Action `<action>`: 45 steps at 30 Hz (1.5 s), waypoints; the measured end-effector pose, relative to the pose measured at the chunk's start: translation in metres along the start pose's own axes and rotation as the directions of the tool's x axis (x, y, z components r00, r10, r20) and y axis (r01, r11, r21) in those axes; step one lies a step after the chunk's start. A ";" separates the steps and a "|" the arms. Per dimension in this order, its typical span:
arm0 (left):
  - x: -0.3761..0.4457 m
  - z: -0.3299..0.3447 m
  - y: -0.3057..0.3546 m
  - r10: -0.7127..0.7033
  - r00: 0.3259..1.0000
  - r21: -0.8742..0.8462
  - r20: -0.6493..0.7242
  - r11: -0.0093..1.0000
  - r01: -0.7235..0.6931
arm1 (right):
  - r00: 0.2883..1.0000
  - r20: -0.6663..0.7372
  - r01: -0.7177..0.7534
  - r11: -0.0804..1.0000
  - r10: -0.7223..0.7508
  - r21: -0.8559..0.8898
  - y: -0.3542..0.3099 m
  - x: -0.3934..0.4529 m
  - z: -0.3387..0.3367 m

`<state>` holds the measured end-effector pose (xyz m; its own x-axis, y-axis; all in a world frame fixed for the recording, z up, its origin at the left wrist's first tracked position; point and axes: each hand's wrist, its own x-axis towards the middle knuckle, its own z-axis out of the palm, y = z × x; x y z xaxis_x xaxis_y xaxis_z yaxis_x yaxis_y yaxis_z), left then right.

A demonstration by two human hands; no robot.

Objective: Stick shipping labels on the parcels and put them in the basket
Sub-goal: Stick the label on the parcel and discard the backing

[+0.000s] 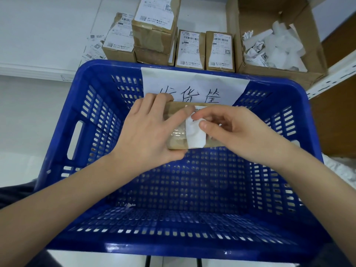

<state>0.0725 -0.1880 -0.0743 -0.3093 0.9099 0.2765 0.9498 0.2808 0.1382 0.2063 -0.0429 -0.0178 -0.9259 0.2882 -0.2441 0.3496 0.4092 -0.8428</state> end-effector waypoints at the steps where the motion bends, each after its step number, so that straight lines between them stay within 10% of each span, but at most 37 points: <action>1: 0.000 0.000 0.000 -0.006 1.000 -0.005 0.001 1.000 0.006 | 1.000 0.008 0.007 1.000 -0.007 0.014 0.000 0.000 -0.001; 34: 0.003 -0.010 0.000 0.009 0.998 0.104 -0.064 0.995 -0.002 | 0.899 -0.216 -0.262 0.864 0.380 0.430 -0.003 0.004 0.014; 45: 0.001 -0.009 0.004 0.064 0.997 0.079 -0.039 0.995 -0.061 | 0.907 -0.396 -0.156 0.988 0.142 -0.004 0.016 0.007 0.019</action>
<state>0.0752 -0.1886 -0.0649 -0.2492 0.9135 0.3215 0.9677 0.2480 0.0456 0.2026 -0.0508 -0.0417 -0.7335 0.6628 -0.1510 0.4904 0.3622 -0.7926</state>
